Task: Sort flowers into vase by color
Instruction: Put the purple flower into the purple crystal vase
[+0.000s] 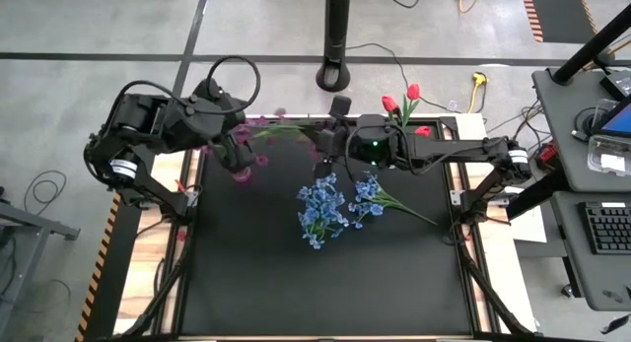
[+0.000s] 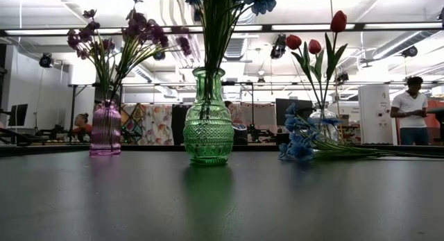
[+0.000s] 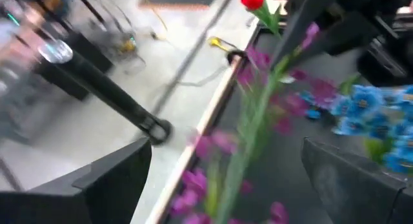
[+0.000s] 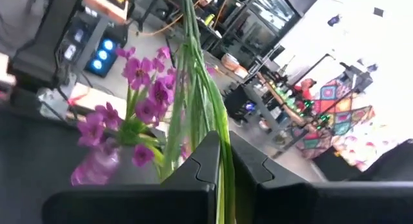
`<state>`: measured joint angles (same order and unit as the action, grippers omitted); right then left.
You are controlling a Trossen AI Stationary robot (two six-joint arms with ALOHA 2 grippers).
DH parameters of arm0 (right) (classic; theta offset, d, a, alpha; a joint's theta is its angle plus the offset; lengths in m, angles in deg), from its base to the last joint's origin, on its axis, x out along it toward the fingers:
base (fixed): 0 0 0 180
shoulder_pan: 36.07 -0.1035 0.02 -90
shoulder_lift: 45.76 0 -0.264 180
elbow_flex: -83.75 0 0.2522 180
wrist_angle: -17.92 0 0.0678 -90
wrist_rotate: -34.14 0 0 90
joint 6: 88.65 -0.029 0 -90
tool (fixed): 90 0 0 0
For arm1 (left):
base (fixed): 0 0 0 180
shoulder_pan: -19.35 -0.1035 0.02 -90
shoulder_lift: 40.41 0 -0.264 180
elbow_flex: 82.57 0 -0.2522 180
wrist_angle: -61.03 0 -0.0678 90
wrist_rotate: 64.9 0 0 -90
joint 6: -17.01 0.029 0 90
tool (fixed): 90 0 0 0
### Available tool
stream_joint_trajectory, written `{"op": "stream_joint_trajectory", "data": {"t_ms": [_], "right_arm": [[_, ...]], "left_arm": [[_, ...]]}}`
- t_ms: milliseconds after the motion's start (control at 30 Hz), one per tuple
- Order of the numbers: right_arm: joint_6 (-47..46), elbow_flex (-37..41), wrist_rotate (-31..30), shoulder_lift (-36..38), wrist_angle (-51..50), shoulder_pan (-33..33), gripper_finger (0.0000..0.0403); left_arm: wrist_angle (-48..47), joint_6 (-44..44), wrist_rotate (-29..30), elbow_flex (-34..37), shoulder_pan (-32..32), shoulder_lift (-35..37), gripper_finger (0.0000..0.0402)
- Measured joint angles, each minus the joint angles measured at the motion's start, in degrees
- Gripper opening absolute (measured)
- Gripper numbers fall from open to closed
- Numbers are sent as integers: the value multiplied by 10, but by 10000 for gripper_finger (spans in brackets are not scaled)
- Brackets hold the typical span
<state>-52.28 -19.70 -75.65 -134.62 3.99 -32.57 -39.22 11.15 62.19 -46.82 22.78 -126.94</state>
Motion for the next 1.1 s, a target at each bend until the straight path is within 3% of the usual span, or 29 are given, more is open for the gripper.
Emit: {"op": "stream_joint_trajectory", "data": {"t_ms": [167, 400, 533, 767, 933, 1100], "right_arm": [[39, 0, -1, 13, -18, -3, 13], [63, 0, 2, 17, -26, -6, 13], [63, 0, 3, 17, -31, -10, 13], [62, 0, 2, 17, -36, -11, 13], [56, 0, 2, 17, -43, -11, 13], [56, 0, 3, 17, -43, -11, 13]], "left_arm": [[-27, -95, -63, 0, 4, 2, 378], [-15, -111, -87, 9, 16, -17, 378], [-14, -111, -86, 10, 16, -51, 378], [-21, -93, -18, 10, 15, -94, 373], [-35, -90, -17, 10, 12, -103, 341], [-35, -84, -11, 10, 10, -104, 268]]}}
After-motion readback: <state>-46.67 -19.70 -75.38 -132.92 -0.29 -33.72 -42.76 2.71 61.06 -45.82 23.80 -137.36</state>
